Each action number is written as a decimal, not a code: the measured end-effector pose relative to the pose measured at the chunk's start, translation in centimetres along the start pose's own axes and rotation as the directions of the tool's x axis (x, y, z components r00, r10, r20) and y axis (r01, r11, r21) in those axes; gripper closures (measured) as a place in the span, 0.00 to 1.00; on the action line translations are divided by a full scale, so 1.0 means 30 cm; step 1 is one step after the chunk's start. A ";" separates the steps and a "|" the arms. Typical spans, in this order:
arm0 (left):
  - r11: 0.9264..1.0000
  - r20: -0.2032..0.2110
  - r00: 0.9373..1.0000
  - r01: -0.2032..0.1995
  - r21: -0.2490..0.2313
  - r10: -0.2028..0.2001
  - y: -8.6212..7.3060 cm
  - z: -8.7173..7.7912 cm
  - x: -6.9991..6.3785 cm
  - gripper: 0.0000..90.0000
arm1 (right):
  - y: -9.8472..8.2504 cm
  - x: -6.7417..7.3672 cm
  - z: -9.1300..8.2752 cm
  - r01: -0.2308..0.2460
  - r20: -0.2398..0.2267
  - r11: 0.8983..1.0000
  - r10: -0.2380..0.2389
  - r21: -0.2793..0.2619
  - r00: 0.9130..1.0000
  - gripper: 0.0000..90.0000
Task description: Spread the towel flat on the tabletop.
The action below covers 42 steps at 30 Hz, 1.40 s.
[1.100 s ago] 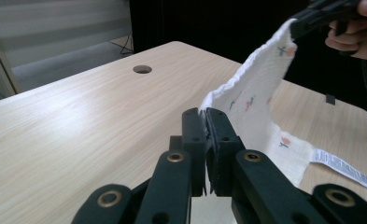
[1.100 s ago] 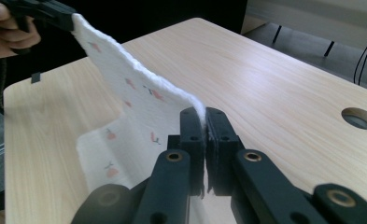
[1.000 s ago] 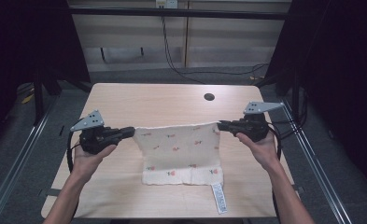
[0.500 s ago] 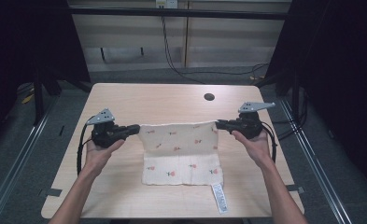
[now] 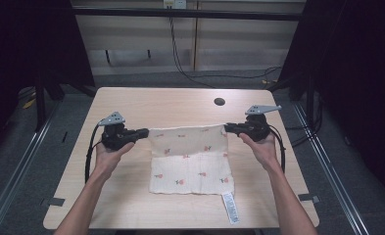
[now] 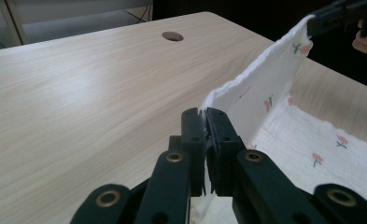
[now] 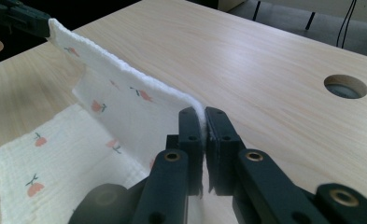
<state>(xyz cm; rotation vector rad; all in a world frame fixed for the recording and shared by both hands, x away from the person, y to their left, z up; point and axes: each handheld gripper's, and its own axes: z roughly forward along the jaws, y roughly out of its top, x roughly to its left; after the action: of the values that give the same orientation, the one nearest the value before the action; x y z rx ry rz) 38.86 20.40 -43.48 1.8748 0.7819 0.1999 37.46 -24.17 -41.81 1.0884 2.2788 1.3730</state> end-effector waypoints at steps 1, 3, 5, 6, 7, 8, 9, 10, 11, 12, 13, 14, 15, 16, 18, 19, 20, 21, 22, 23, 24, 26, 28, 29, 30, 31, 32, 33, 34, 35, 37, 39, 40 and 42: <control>1.000 0.002 1.000 0.010 0.006 -0.010 -0.003 0.011 0.007 0.94 | -0.002 -0.006 0.008 -0.003 0.000 1.000 0.003 0.005 1.000 0.94; 0.999 -0.011 1.000 0.002 0.045 -0.001 -0.005 0.035 0.019 0.92 | -0.010 -0.024 0.033 -0.020 0.001 0.999 0.020 0.027 1.000 0.91; 0.999 -0.020 1.000 0.016 0.047 -0.015 -0.007 0.046 0.031 0.89 | -0.015 -0.042 0.053 -0.029 0.017 0.998 0.028 0.061 0.999 0.88; 0.999 -0.027 0.999 0.030 0.043 -0.029 -0.009 0.049 0.036 0.87 | -0.017 -0.049 0.058 -0.035 0.036 0.997 0.033 0.065 0.999 0.85; 0.998 -0.034 0.999 0.031 0.046 -0.029 -0.010 0.049 0.041 0.84 | -0.018 -0.058 0.059 -0.051 0.045 0.997 0.048 0.060 0.998 0.84; 0.998 -0.033 0.999 0.032 0.051 -0.031 -0.013 0.048 0.043 0.83 | -0.020 -0.065 0.060 -0.055 0.051 0.997 0.053 0.054 0.997 0.82; 0.998 -0.037 0.999 0.039 0.055 -0.037 -0.015 0.045 0.042 0.83 | -0.022 -0.069 0.058 -0.058 0.064 0.997 0.055 0.052 0.996 0.81; 0.998 -0.025 0.999 0.036 0.051 -0.035 -0.017 0.039 0.036 0.81 | -0.026 -0.070 0.055 -0.066 0.069 0.997 0.062 0.050 0.996 0.80; 0.998 -0.016 1.000 0.025 0.049 -0.025 -0.020 0.034 0.025 0.81 | -0.031 -0.068 0.051 -0.063 0.069 0.997 0.060 0.046 0.996 0.79; 0.998 -0.022 1.000 0.004 0.056 -0.003 -0.021 0.031 0.012 0.81 | -0.037 -0.065 0.047 -0.061 0.070 0.997 0.057 0.044 0.996 0.79; 0.998 -0.027 1.000 -0.011 0.064 0.012 -0.021 0.030 0.000 0.80 | -0.043 -0.060 0.044 -0.058 0.065 0.997 0.055 0.053 0.996 0.79; 0.997 -0.014 1.000 -0.018 0.072 0.019 -0.019 0.030 -0.006 0.79 | -0.049 -0.055 0.042 -0.052 0.066 0.996 0.047 0.067 0.997 0.78; 0.997 -0.008 1.000 -0.026 0.078 0.027 -0.018 0.027 -0.010 0.79 | -0.053 -0.051 0.038 -0.049 0.068 0.996 0.044 0.071 0.997 0.77; 0.997 -0.003 1.000 -0.022 0.072 0.022 -0.019 0.025 -0.014 0.79 | -0.056 -0.046 0.032 -0.050 0.065 0.996 0.045 0.071 0.997 0.78; 0.995 0.016 0.999 -0.037 0.090 0.035 -0.025 0.023 -0.027 0.79 | -0.056 -0.029 0.016 -0.037 0.048 0.997 0.034 0.070 0.998 0.77; 0.993 0.014 0.999 -0.054 0.100 0.053 -0.030 0.022 -0.038 0.79 | -0.058 -0.016 0.008 -0.026 0.039 0.997 0.023 0.073 0.999 0.77; 0.991 0.022 0.998 -0.066 0.115 0.064 -0.035 0.019 -0.044 0.79 | -0.061 -0.002 0.002 -0.008 0.030 0.996 0.006 0.084 1.000 0.78; 0.989 0.035 0.997 -0.071 0.128 0.067 -0.041 0.019 -0.050 0.79 | -0.065 0.010 -0.003 0.013 0.028 0.995 -0.016 0.100 0.999 0.78; 0.988 0.038 0.997 -0.074 0.137 0.070 -0.047 0.018 -0.056 0.79 | -0.071 0.020 -0.007 0.017 0.024 0.994 -0.020 0.111 1.000 0.78; 0.988 0.038 0.997 -0.074 0.137 0.070 -0.047 0.018 -0.056 0.78 | -0.071 0.020 -0.007 0.017 0.024 0.994 -0.020 0.111 1.000 0.78; 0.987 0.059 0.996 -0.076 0.139 0.068 -0.062 0.012 -0.067 0.77 | -0.084 0.039 -0.017 0.016 0.017 0.993 -0.018 0.117 1.000 0.78; 0.986 0.060 0.995 -0.084 0.147 0.076 -0.069 0.010 -0.074 0.75 | -0.094 0.047 -0.022 0.021 0.007 0.993 -0.022 0.116 1.000 0.78; 0.982 0.094 0.992 -0.097 0.162 0.083 -0.094 0.002 -0.093 0.74 | -0.126 0.077 -0.027 0.030 -0.013 0.990 -0.028 0.138 1.000 0.78; 0.981 0.099 0.991 -0.103 0.163 0.087 -0.103 0.000 -0.098 0.73 | -0.137 0.085 -0.028 0.028 -0.022 0.989 -0.026 0.143 0.999 0.78; 0.982 0.110 0.991 -0.095 0.165 0.077 -0.112 0.001 -0.100 0.72 | -0.148 0.094 -0.027 0.028 -0.033 0.989 -0.023 0.146 0.999 0.78; 0.979 0.115 0.990 -0.101 0.176 0.082 -0.119 0.005 -0.101 0.71 | -0.160 0.104 -0.024 0.030 -0.038 0.987 -0.025 0.155 0.999 0.78; 0.977 0.109 0.990 -0.104 0.184 0.085 -0.126 0.010 -0.102 0.70 | -0.173 0.115 -0.020 0.036 -0.040 0.985 -0.030 0.170 0.999 0.78; 0.978 0.121 0.990 -0.090 0.190 0.068 -0.135 0.018 -0.101 0.70 | -0.186 0.125 -0.015 0.038 -0.049 0.983 -0.030 0.181 0.998 0.78; 0.976 0.136 0.989 -0.087 0.201 0.061 -0.144 0.029 -0.102 0.70 | -0.199 0.135 -0.011 0.042 -0.055 0.981 -0.032 0.187 0.998 0.78; 0.972 0.145 0.987 -0.096 0.216 0.066 -0.153 0.041 -0.106 0.72 | -0.212 0.142 -0.005 0.045 -0.061 0.980 -0.034 0.194 0.998 0.77; 0.961 0.135 0.987 -0.122 0.249 0.091 -0.166 0.061 -0.116 0.72 | -0.238 0.159 0.003 0.051 -0.071 0.976 -0.036 0.213 0.997 0.77; 0.957 0.168 0.983 -0.115 0.265 0.072 -0.179 0.074 -0.124 0.72 | -0.257 0.169 0.011 0.057 -0.077 0.973 -0.041 0.226 0.996 0.76; 0.957 0.168 0.983 -0.115 0.265 0.072 -0.179 0.074 -0.124 0.71 | -0.263 0.172 0.015 0.062 -0.079 0.971 -0.045 0.232 0.996 0.76; 0.933 0.188 0.976 -0.165 0.319 0.108 -0.205 0.093 -0.151 0.70 | -0.271 0.173 0.022 0.057 -0.081 0.970 -0.039 0.237 0.996 0.75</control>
<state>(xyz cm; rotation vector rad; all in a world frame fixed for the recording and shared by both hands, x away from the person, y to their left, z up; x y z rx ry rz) 34.07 17.05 -49.13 2.2372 0.5958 -0.0066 30.53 -22.24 -48.26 1.0580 2.5607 1.1618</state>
